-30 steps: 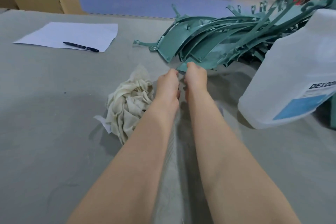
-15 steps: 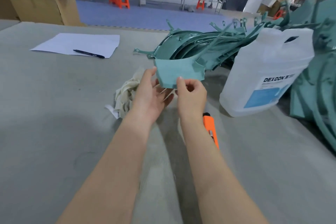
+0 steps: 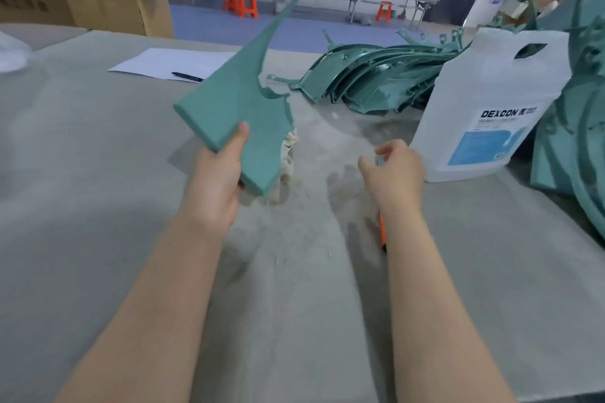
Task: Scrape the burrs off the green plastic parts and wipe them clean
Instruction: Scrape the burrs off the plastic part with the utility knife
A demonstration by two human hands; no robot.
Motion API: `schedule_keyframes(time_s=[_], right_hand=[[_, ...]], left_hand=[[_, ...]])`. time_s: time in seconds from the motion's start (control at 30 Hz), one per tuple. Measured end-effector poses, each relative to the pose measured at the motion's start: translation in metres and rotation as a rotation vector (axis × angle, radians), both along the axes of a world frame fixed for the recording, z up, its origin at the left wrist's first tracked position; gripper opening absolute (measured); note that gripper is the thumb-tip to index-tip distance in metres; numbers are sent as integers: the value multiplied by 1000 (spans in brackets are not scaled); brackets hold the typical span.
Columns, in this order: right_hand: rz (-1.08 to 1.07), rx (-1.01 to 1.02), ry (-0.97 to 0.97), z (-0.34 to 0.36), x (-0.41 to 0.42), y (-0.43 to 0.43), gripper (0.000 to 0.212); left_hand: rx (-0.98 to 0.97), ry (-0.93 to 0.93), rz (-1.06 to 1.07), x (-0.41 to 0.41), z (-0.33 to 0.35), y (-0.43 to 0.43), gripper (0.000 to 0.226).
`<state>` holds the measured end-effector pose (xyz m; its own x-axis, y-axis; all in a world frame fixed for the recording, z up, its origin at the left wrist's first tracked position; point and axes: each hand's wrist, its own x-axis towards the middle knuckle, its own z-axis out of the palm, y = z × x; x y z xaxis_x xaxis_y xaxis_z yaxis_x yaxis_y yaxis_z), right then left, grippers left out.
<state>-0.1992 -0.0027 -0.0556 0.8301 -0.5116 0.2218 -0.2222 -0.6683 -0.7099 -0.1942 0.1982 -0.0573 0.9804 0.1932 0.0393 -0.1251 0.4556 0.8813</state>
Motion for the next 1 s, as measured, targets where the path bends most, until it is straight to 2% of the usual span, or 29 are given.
schedule_keyframes(time_s=[0.07,0.17,0.3,0.37,0.43,0.5,0.57,0.7,0.77,0.83,0.93,1.0], right_hand=[[-51,-56,201,-2,-1,-16,48],[-30,9,407,-5,0,-22,63],[31,15,466,-3,0,-23,51],[41,51,336,-2,-2,-22,43],[83,203,97,3,-6,-16,34],[152,394,-92,10,-8,-6,32],[208,563,-173,15,-10,4,25],[211,875,-305,23,-13,16,23],[173,910,-360,23,-12,14,23],[140,852,-392,21,-11,11,24],[118,769,-413,17,-9,7,21],[93,736,-376,16,-9,8,33]], left_hand=[[23,-17,30,-1,2,1,6],[20,-19,48,-1,4,3,6],[37,-3,51,1,3,10,5],[100,13,35,2,0,15,4],[161,35,34,3,-2,19,4],[215,63,37,0,1,20,20],[267,67,28,-3,3,19,32],[375,48,-4,-7,7,19,17],[452,27,13,-9,9,23,6],[514,-10,28,-9,10,27,17],[580,-71,38,-10,15,30,16],[596,-93,60,-12,17,31,18]])
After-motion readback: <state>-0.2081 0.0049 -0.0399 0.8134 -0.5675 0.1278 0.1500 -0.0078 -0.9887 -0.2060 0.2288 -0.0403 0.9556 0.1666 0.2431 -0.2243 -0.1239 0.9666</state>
